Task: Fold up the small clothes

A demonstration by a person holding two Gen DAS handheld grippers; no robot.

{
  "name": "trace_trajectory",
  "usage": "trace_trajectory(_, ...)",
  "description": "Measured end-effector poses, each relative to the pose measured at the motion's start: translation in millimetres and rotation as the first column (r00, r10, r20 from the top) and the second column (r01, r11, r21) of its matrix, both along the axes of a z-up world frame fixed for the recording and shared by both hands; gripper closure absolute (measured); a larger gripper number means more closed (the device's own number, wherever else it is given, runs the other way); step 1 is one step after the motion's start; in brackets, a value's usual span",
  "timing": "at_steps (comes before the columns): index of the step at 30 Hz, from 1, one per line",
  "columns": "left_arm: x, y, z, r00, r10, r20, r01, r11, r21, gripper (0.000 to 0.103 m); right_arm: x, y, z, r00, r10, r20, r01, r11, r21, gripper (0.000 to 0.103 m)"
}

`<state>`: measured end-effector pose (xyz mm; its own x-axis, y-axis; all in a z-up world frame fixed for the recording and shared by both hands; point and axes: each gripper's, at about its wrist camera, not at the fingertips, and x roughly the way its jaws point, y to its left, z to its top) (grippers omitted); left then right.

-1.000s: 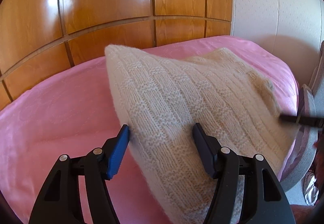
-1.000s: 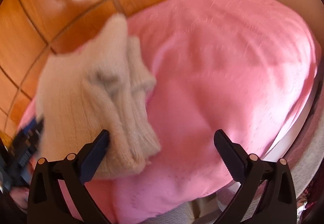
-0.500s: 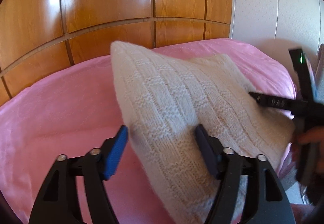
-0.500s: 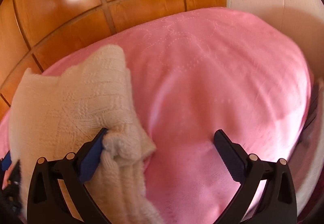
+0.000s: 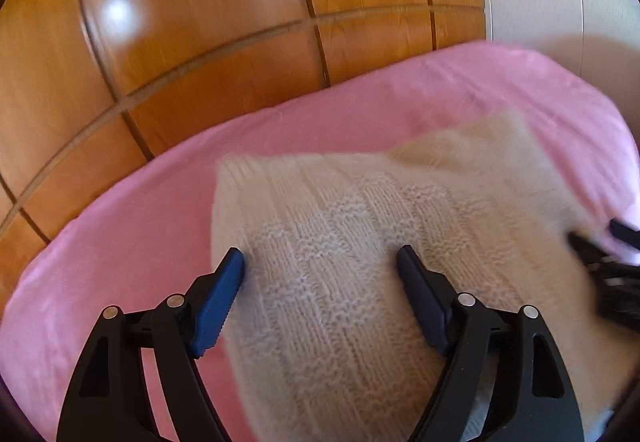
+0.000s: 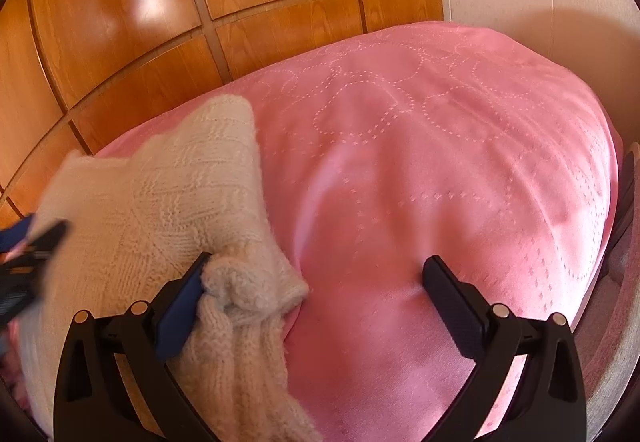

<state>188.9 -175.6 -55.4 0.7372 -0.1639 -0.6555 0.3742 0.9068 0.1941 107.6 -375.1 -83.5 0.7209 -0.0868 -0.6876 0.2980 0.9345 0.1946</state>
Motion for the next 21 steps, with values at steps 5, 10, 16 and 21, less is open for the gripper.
trace_trajectory(5, -4.8, 6.9, -1.2, 1.0, -0.012, 0.028, 0.013, 1.0, -0.022, 0.024, 2.4, 1.1, -3.0, 1.0, -0.002, 0.004, 0.002, 1.0, -0.007, 0.002)
trace_trajectory(10, -31.0, 19.6, 2.7, 0.996, 0.011, 0.09, -0.003, 0.996, -0.093, 0.024, 2.5, -1.0, -3.7, 1.0, 0.005, 0.007, -0.005, 1.0, 0.006, 0.002)
trace_trajectory(16, -63.7, 47.0, 6.3, 0.998, 0.028, 0.049, -0.016, 0.971, -0.238, 0.016, -0.7, -6.0, -1.6, 1.0, -0.002, 0.017, 0.001, 0.999, 0.048, 0.002)
trace_trajectory(21, -77.8, 76.7, -10.9, 0.995, 0.008, -0.101, -0.047, 0.92, -0.389, 0.013, -5.1, -11.9, 4.8, 1.0, 0.022, -0.021, -0.019, 0.994, 0.111, 0.002)
